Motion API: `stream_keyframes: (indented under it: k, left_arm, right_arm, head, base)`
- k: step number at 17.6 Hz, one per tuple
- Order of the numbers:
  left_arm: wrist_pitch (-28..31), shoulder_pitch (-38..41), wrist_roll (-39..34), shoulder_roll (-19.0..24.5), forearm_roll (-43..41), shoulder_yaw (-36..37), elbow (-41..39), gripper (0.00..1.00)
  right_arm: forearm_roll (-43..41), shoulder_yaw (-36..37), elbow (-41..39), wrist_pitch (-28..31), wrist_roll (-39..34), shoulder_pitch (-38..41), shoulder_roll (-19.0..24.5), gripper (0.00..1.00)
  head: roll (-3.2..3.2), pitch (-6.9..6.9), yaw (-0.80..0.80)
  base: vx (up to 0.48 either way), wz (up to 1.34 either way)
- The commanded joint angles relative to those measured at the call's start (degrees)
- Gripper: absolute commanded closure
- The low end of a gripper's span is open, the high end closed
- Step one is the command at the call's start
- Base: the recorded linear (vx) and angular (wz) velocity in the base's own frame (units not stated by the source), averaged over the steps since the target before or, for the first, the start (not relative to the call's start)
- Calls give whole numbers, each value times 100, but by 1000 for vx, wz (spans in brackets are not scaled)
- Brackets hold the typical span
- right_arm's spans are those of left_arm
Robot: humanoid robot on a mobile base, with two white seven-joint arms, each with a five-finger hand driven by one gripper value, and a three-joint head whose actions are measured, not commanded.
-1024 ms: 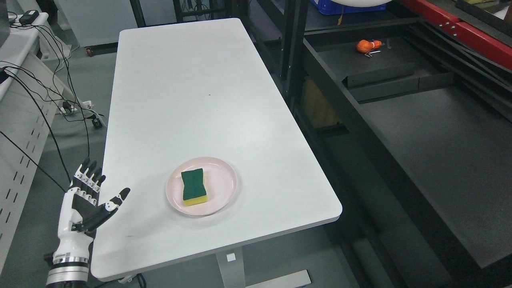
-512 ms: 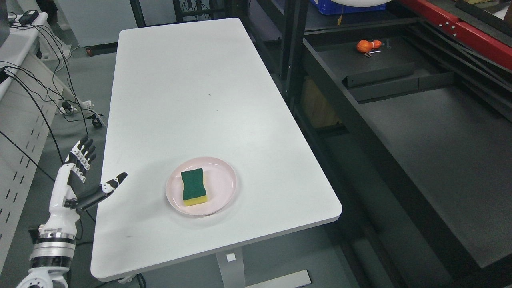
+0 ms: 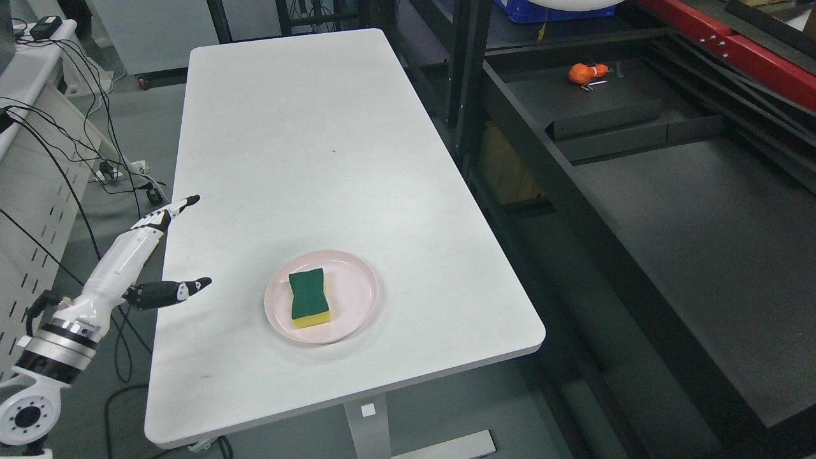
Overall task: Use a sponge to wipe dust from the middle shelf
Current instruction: 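Reach the left hand over the green-and-yellow sponge on the pink plate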
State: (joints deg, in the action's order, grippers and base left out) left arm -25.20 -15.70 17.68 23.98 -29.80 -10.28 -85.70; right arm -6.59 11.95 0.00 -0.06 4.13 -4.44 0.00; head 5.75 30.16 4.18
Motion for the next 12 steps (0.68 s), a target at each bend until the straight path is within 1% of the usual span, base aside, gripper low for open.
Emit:
stream_keyframes:
  k: [1,2,4,8,11,12]
  left_arm:
    - [-755,-679,463,1442,-1676,596,905,1]
    - [-1010,-837,543,1468,-1826,797,906,1]
    - [-1258,-1363,561,1469,-2081,1263,1037,1]
    - [-1285,-2375,579,1451,-2108,2291,1239,1]
    - [-1487,-2719,579,1355,-2100,3117,1257,1]
    - [-1592,-2737,579,1207,-2100,3311,1248,1]
  right_arm:
    - [0,0,-100,411,0,-4,-100,0]
    - [0,0,-100,411,0,4,-100,0]
    - [0,0,-100,419,0,4,-100,0]
    - [0,0,-100,419,0,4,-100,0]
    - [0,0,-100,411,0,4,-100,0]
    - [0,0,-100,411,0,4,-100,0]
  head:
    - [0,0,0]
    - [0,0,0]
    - [0,0,0]
    - [0,0,0]
    - [0,0,0]
    - [0,0,0]
  base:
    - [0,0]
    - [0,0]
    - [0,0]
    - [0,0]
    - [0,0]
    - [0,0]
